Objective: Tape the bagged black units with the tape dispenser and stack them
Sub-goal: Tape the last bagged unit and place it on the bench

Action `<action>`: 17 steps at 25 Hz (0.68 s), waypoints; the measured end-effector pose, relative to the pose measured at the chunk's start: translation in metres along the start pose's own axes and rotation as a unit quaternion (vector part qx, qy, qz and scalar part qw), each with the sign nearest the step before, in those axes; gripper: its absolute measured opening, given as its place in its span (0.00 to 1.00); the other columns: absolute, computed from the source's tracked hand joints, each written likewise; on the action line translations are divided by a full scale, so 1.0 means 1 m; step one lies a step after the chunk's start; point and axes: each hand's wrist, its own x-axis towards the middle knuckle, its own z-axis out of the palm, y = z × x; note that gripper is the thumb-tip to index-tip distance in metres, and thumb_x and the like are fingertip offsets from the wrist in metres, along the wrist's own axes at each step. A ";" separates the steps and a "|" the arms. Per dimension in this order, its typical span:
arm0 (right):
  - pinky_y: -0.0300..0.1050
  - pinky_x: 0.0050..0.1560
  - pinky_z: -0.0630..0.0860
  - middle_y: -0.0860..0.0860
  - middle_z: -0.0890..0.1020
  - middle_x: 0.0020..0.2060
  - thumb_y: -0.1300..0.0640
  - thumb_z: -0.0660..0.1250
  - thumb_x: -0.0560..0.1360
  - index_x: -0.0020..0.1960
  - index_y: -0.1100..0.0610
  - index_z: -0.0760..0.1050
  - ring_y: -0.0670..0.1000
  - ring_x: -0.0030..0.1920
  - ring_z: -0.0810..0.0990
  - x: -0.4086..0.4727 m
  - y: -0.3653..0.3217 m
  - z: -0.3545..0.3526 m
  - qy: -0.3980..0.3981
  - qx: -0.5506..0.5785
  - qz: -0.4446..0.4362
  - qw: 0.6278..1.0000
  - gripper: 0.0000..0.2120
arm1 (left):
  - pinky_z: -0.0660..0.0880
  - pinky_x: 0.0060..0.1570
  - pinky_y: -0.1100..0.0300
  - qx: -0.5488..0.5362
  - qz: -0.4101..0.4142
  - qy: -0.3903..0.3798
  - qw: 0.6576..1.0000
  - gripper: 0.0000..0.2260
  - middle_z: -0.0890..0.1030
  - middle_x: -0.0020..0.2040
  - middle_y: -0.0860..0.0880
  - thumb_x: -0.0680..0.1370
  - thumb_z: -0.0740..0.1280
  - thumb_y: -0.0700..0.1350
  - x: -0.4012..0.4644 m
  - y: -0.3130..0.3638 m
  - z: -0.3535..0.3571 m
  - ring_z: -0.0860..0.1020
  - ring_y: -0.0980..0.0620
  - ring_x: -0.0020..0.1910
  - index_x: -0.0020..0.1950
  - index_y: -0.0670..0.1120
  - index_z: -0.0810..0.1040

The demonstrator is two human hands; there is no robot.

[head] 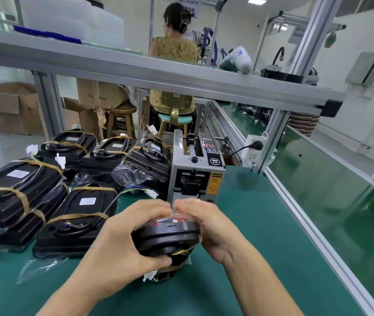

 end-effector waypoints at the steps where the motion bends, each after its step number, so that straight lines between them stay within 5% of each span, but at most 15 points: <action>1: 0.42 0.41 0.70 0.48 0.80 0.33 0.52 0.69 0.75 0.39 0.54 0.79 0.47 0.35 0.77 0.004 0.002 -0.003 0.027 0.030 0.010 0.999 0.08 | 0.72 0.53 0.68 0.015 -0.001 0.017 1.000 0.30 0.79 0.56 0.57 0.56 0.80 0.45 0.000 0.000 0.000 0.78 0.57 0.56 0.57 0.58 0.79; 6: 0.31 0.32 0.69 0.48 0.77 0.32 0.58 0.68 0.75 0.37 0.55 0.80 0.46 0.33 0.70 0.038 0.018 -0.023 0.325 -0.052 -0.056 0.943 0.08 | 0.68 0.56 0.71 0.121 0.022 0.130 0.984 0.30 0.78 0.52 0.59 0.55 0.83 0.39 -0.006 -0.001 0.011 0.76 0.58 0.53 0.54 0.51 0.80; 10: 0.35 0.32 0.69 0.45 0.78 0.30 0.60 0.68 0.74 0.34 0.55 0.80 0.47 0.32 0.71 0.068 0.012 -0.017 0.391 -0.033 -0.062 0.918 0.10 | 0.64 0.57 0.75 0.135 -0.033 0.186 0.973 0.30 0.78 0.52 0.55 0.54 0.82 0.35 -0.003 -0.002 0.021 0.74 0.59 0.53 0.54 0.48 0.81; 17: 0.44 0.42 0.72 0.45 0.78 0.32 0.55 0.73 0.72 0.34 0.50 0.76 0.50 0.38 0.77 0.102 0.006 -0.009 0.470 -0.004 -0.017 0.883 0.10 | 0.63 0.57 0.76 0.155 -0.020 0.175 0.972 0.29 0.78 0.50 0.55 0.54 0.82 0.35 -0.001 -0.001 0.024 0.73 0.56 0.51 0.54 0.43 0.81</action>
